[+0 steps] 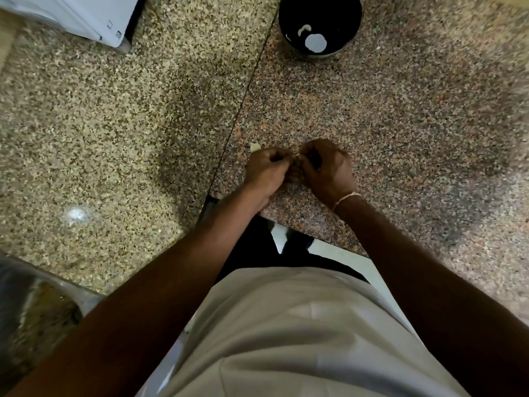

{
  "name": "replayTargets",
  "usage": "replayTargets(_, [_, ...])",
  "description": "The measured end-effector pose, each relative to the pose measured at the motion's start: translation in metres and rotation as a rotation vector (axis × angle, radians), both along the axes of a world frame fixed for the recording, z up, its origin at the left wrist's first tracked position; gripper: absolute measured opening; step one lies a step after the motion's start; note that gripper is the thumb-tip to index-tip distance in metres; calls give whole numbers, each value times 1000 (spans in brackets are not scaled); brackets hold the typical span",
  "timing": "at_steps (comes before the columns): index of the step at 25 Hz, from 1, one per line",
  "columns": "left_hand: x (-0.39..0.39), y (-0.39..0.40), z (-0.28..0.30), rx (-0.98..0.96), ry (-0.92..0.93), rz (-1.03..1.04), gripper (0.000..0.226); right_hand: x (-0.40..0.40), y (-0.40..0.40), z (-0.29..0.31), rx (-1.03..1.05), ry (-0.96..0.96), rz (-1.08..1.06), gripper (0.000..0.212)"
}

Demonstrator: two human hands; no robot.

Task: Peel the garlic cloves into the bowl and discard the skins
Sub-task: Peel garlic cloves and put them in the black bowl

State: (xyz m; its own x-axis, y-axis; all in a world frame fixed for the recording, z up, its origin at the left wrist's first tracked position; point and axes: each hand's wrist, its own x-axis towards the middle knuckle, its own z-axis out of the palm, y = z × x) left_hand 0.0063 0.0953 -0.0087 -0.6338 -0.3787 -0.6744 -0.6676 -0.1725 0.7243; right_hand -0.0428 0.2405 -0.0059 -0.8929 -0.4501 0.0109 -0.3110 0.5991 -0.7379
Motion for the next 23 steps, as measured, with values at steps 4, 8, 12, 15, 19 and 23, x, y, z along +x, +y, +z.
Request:
replayTargets(4, [-1,-13,12,31,72,-95,13,3,-3,9,-74,-72,-43,9])
replayTargets(8, [0,-27,23,75,125,-169,12,7,-8,15,-140,-138,-129,13])
replayTargets(12, [1,-32,30,110,165,-230,13,13,-8,22,-164,-152,-161,17])
replayTargets(15, [-1,-33,30,115,138,-240,10,17,-8,22,-221,-207,-220,16])
replayTargets(19, [-4,-32,30,199,99,-191,6,21,-10,20,-410,-390,-316,15])
replayTargets(23, [-4,-36,25,212,76,-151,8,24,-9,17,-530,-504,-414,12])
